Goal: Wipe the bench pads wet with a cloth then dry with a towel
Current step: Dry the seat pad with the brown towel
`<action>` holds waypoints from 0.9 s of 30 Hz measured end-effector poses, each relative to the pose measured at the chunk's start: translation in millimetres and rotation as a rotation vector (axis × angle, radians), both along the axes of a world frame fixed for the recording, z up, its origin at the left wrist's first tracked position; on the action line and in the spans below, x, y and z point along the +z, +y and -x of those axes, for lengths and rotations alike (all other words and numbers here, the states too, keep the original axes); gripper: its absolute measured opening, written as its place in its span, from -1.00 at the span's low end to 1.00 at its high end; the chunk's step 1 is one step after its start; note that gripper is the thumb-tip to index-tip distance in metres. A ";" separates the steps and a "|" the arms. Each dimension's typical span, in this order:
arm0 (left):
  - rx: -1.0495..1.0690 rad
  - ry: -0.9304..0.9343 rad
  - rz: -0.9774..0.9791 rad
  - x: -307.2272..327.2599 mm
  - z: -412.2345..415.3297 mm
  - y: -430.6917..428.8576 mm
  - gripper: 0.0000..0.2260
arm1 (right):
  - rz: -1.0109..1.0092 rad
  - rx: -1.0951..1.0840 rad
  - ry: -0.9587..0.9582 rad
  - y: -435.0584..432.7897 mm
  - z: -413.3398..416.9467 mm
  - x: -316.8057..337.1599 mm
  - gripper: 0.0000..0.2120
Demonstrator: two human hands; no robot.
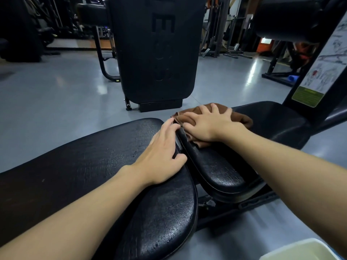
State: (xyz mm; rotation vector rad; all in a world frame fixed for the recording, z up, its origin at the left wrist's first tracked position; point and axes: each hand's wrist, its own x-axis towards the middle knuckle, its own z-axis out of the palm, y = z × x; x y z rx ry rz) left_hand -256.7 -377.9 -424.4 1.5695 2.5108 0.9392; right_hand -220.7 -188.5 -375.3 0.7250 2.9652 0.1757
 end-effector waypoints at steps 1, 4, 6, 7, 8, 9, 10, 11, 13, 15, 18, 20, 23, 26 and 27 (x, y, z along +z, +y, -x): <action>0.004 0.000 0.001 -0.2 0.8 0.6 -0.39 | 0.006 -0.005 -0.006 2.3 9.3 1.1 -0.43; 0.006 0.000 0.009 0.9 1.3 1.5 -0.39 | 0.009 -0.008 -0.004 4.5 15.9 -0.1 -0.44; 0.005 -0.004 0.023 1.4 0.7 1.3 -0.38 | -0.003 0.009 0.022 -0.4 2.5 -3.2 -0.45; 0.006 -0.005 0.028 1.7 -0.1 0.9 -0.38 | -0.008 0.021 0.040 -4.7 -8.1 -4.5 -0.46; 0.006 -0.007 0.032 2.0 -0.8 0.6 -0.38 | -0.012 0.034 0.058 -9.7 -20.4 -5.9 -0.46; 0.009 -0.013 0.036 2.3 -1.5 -0.2 -0.38 | -0.017 0.051 0.074 -15.9 -34.4 -7.5 -0.47; 0.012 -0.020 0.041 2.7 -2.3 -1.0 -0.38 | -0.028 0.066 0.090 -22.4 -49.5 -10.1 -0.47; 0.015 -0.029 0.043 3.6 -3.4 -1.7 -0.39 | -0.045 0.076 0.107 -29.0 -65.3 -13.0 -0.47; 0.016 -0.045 0.032 5.4 -7.1 -2.4 -0.43 | -0.084 0.085 0.135 -41.3 -95.5 -18.5 -0.44; 0.027 -0.049 0.022 7.8 -11.6 -1.8 -0.49 | -0.112 0.096 0.130 -50.0 -121.3 -21.4 -0.35; -0.015 -0.018 0.089 11.1 -7.2 -3.9 -0.47 | -0.122 0.104 0.129 -53.5 -145.9 -21.5 -0.27; -0.056 0.096 0.235 10.0 4.5 -6.2 -0.32 | -0.109 0.085 0.131 -50.5 -146.3 -18.9 -0.26; -0.006 0.176 0.421 6.1 16.4 -8.2 -0.04 | -0.080 0.062 0.110 -42.7 -120.3 -13.1 -0.33; 0.026 0.188 0.433 2.7 18.2 -4.3 -0.02 | -0.029 0.037 0.071 -26.2 -72.6 -5.6 -0.43; 0.037 0.188 0.423 1.4 17.3 -3.8 -0.03 | -0.012 0.032 0.055 -19.9 -55.0 -3.8 -0.44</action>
